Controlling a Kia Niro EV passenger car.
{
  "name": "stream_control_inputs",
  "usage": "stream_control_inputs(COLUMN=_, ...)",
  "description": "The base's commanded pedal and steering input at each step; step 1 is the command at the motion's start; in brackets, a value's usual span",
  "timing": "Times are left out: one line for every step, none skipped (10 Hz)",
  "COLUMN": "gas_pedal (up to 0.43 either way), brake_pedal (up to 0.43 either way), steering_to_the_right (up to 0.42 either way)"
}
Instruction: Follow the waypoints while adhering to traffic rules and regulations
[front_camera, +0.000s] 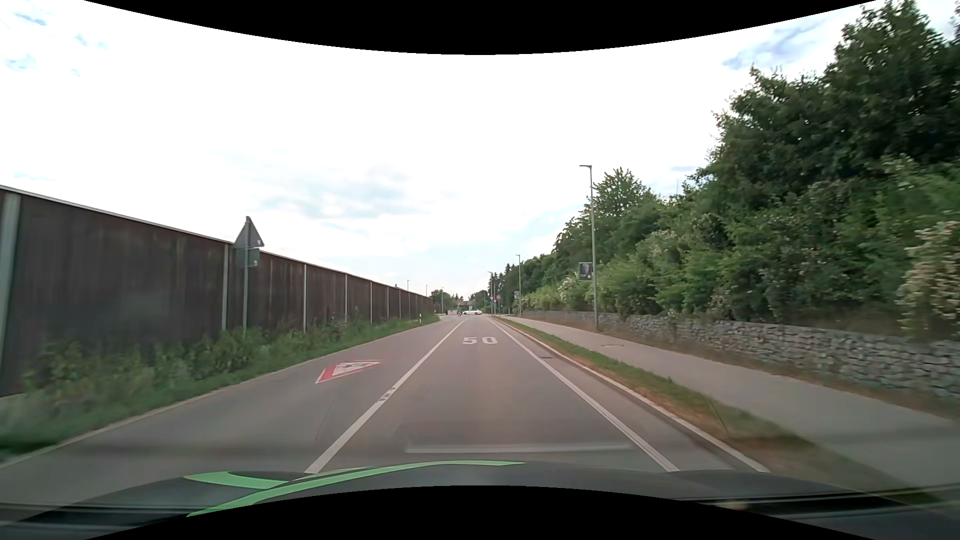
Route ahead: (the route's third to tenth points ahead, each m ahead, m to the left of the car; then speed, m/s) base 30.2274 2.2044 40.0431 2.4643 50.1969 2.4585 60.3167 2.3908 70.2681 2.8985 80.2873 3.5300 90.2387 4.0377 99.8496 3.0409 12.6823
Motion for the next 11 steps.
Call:
stream_control_inputs(gas_pedal=0.0, brake_pedal=0.085, steering_to_the_right=0.001)
stream_control_inputs(gas_pedal=0.0, brake_pedal=0.085, steering_to_the_right=0.001)
stream_control_inputs(gas_pedal=0.0, brake_pedal=0.091, steering_to_the_right=0.001)
stream_control_inputs(gas_pedal=0.0, brake_pedal=0.085, steering_to_the_right=0.001)
stream_control_inputs(gas_pedal=0.0, brake_pedal=0.098, steering_to_the_right=0.001)
stream_control_inputs(gas_pedal=0.0, brake_pedal=0.104, steering_to_the_right=0.0)
stream_control_inputs(gas_pedal=0.0, brake_pedal=0.104, steering_to_the_right=0.0)
stream_control_inputs(gas_pedal=0.0, brake_pedal=0.11, steering_to_the_right=-0.002)
stream_control_inputs(gas_pedal=0.0, brake_pedal=0.116, steering_to_the_right=-0.003)
stream_control_inputs(gas_pedal=0.0, brake_pedal=0.122, steering_to_the_right=-0.004)
stream_control_inputs(gas_pedal=0.0, brake_pedal=0.122, steering_to_the_right=-0.004)
